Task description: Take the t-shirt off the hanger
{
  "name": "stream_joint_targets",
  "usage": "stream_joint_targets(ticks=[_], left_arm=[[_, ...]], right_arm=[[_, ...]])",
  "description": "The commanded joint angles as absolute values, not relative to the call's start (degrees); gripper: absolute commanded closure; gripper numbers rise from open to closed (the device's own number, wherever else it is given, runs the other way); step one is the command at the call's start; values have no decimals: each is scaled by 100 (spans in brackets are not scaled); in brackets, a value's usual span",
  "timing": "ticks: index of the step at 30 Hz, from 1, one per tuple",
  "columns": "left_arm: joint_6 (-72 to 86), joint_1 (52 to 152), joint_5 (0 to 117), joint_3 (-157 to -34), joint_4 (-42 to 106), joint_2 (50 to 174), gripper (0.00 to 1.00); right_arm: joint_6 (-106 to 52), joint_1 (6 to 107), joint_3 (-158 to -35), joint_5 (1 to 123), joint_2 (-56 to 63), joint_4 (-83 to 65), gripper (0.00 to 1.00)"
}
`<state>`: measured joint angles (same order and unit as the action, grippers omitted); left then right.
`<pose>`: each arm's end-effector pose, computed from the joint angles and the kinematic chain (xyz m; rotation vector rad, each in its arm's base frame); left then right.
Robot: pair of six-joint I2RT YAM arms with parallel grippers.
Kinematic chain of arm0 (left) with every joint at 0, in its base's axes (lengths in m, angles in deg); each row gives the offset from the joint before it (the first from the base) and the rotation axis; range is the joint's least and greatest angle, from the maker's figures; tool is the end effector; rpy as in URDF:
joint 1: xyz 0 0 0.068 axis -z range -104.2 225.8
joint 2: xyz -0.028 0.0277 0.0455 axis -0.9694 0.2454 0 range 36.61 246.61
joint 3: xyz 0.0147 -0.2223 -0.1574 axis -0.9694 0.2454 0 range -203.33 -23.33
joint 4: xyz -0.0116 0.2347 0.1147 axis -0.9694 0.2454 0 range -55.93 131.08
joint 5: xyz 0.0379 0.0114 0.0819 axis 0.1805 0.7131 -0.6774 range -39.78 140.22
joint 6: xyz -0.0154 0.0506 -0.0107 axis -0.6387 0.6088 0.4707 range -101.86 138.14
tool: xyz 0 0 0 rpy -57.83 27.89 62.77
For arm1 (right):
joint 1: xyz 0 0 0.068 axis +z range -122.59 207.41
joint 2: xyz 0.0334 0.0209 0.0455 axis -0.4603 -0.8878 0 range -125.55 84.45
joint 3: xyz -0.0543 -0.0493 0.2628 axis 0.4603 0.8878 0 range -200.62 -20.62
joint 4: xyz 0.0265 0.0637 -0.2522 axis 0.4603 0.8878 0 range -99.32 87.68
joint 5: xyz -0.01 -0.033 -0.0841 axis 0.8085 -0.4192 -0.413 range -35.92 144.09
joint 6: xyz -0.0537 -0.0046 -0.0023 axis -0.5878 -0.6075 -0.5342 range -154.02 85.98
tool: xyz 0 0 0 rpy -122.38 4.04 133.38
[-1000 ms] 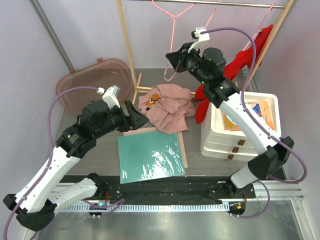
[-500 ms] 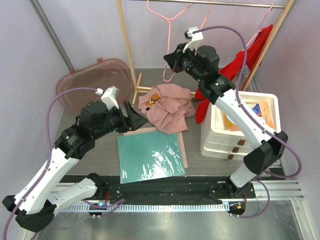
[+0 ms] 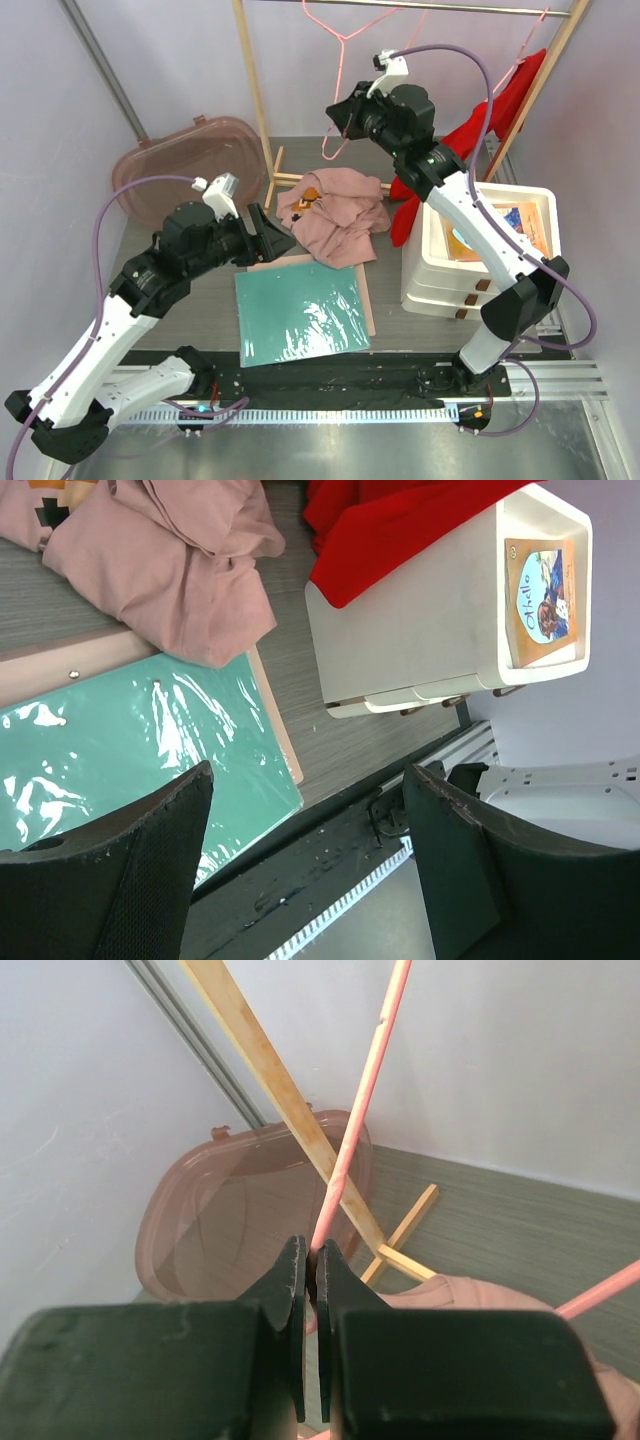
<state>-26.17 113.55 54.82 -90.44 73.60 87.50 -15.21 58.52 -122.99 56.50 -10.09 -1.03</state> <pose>0.1347 -0.1079 0.4010 -0.0652 2.1188 -0.9796 0.3289 0.2003 0.4686 -0.2077 1.6113 0.7111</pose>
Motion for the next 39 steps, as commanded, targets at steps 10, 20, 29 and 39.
stream_joint_targets(ticks=[10, 20, 29, 39], left_arm=[[-2484, 11333, 5418, -9056, 7546, 8969, 10], [-2298, 11333, 4697, -9302, 7829, 9716, 2], [-2527, 11333, 5294, -8891, 6872, 10253, 5], [-3212, 11236, 4029, -9897, 7247, 12079, 0]], right_arm=[[-405, 5746, -12319, 5628, -608, 210, 58], [-853, 5755, -12302, 4908, 42, 1431, 5], [-1539, 6018, -11179, 5111, 824, 2302, 7], [-1416, 6634, -9832, 4512, 1888, 2373, 7]])
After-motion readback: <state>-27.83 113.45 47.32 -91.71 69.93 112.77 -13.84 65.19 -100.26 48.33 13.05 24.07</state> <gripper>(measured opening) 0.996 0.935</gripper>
